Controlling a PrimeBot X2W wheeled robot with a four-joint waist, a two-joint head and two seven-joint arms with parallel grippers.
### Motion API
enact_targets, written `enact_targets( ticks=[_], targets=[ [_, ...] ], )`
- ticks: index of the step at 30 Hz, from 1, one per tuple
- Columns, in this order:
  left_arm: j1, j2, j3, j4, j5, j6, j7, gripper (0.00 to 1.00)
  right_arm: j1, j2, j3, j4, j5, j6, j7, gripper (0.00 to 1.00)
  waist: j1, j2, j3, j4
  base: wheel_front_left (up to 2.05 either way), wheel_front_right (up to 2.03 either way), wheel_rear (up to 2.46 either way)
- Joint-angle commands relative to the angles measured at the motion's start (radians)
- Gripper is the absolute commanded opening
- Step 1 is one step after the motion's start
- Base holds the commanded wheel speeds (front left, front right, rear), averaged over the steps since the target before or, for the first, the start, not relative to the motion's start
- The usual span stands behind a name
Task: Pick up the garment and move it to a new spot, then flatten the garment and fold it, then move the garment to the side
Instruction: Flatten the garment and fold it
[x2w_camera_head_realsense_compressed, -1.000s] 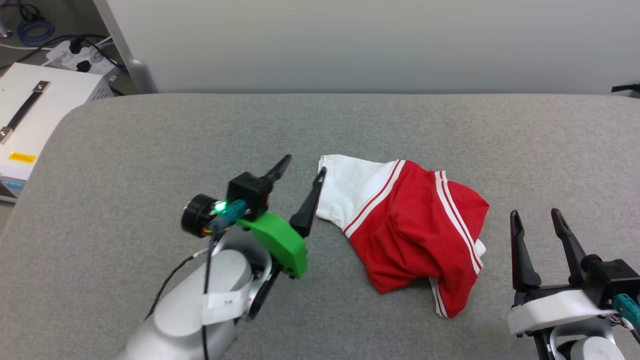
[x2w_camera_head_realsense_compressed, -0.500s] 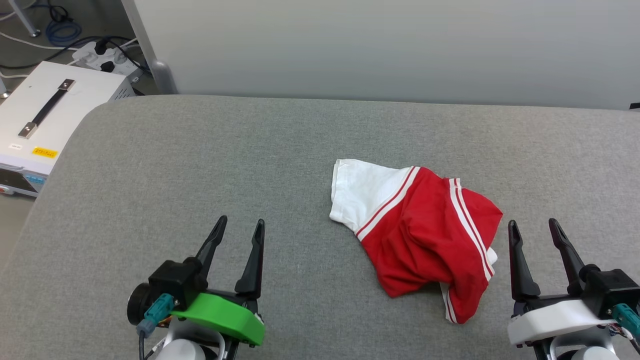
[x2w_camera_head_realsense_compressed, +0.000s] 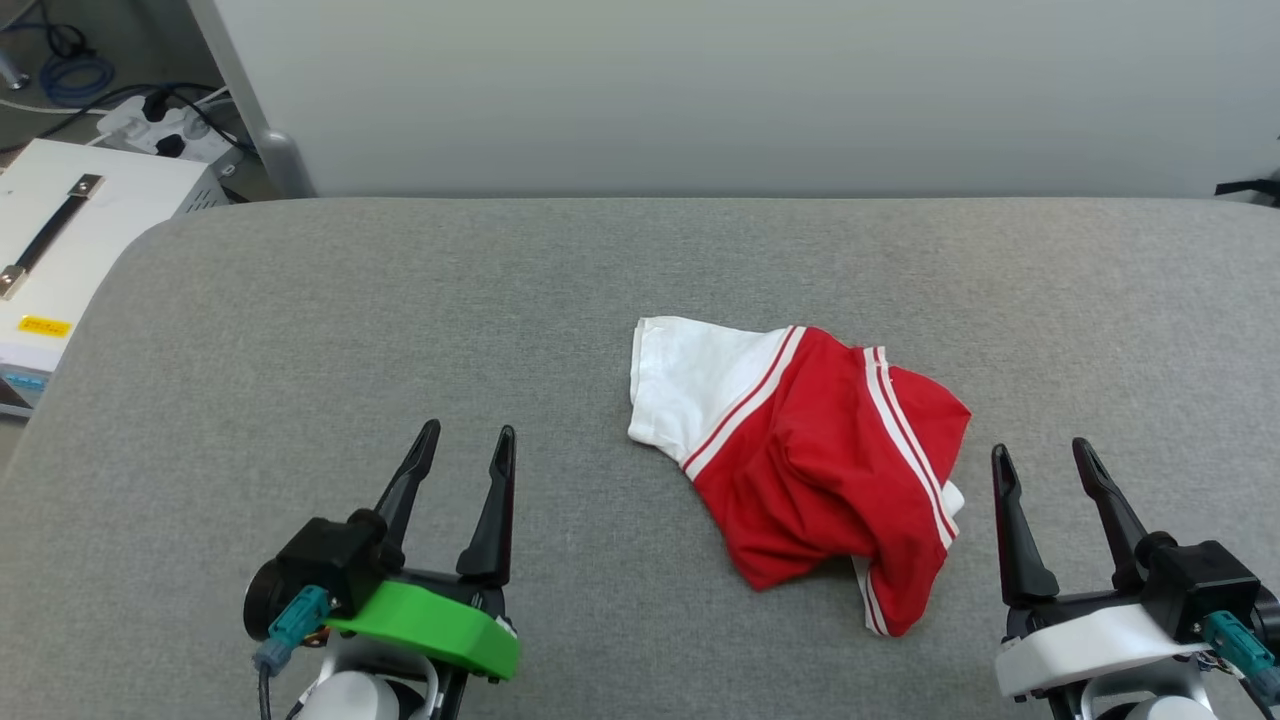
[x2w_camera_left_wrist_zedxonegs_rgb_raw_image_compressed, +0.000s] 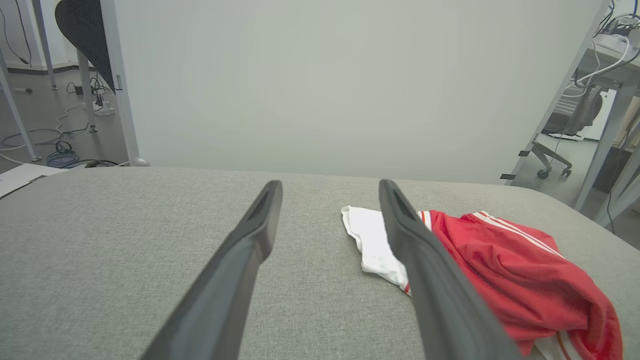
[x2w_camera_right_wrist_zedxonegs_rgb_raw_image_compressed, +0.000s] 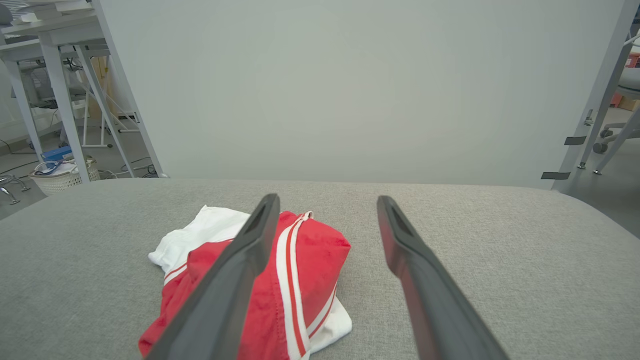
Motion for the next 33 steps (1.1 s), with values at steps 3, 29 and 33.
enact_targets(
  ticks=[3, 29, 33],
  targets=[
    [-0.057, 0.023, -0.019, 0.034, -0.016, -0.017, 0.005, 1.0, 0.013, -0.001, 0.007, -0.017, 0.009, -0.001, -0.009, 1.0, 0.0, 0.0, 0.026, -0.046, 0.0, 0.0, 0.0],
    [-0.812, 0.422, -0.484, 0.296, -0.407, -0.028, 0.904, 1.0, -0.103, -0.001, 0.062, -0.032, 0.099, -0.001, -0.009, 1.0, 0.0, 0.0, 0.309, -0.307, 0.0, 0.0, 0.0],
    [-0.851, 0.429, -0.499, 0.368, -0.431, -0.028, 0.907, 1.0, -0.111, -0.001, 0.072, -0.031, 0.111, -0.001, -0.009, 1.0, 0.0, 0.0, 0.331, -0.334, 0.0, 0.0, 0.0]
  ],
)
